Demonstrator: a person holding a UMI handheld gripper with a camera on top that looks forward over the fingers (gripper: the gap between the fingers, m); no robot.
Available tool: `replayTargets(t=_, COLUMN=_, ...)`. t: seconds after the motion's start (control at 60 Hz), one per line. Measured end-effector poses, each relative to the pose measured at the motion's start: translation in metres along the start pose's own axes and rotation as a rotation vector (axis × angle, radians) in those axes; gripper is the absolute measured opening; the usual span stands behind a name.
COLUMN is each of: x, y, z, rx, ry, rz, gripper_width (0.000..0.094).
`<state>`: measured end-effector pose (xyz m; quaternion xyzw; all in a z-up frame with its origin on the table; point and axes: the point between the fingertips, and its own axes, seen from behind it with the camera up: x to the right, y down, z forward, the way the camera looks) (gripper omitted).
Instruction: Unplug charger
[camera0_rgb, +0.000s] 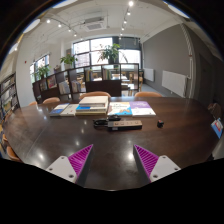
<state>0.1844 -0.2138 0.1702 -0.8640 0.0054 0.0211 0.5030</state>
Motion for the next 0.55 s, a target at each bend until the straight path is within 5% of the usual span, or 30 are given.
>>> replayTargets(t=0.55, x=-0.045, y=-0.006, z=-0.046, rx=0.041, ry=-0.053, rz=-0.040, gripper_width=0.0782)
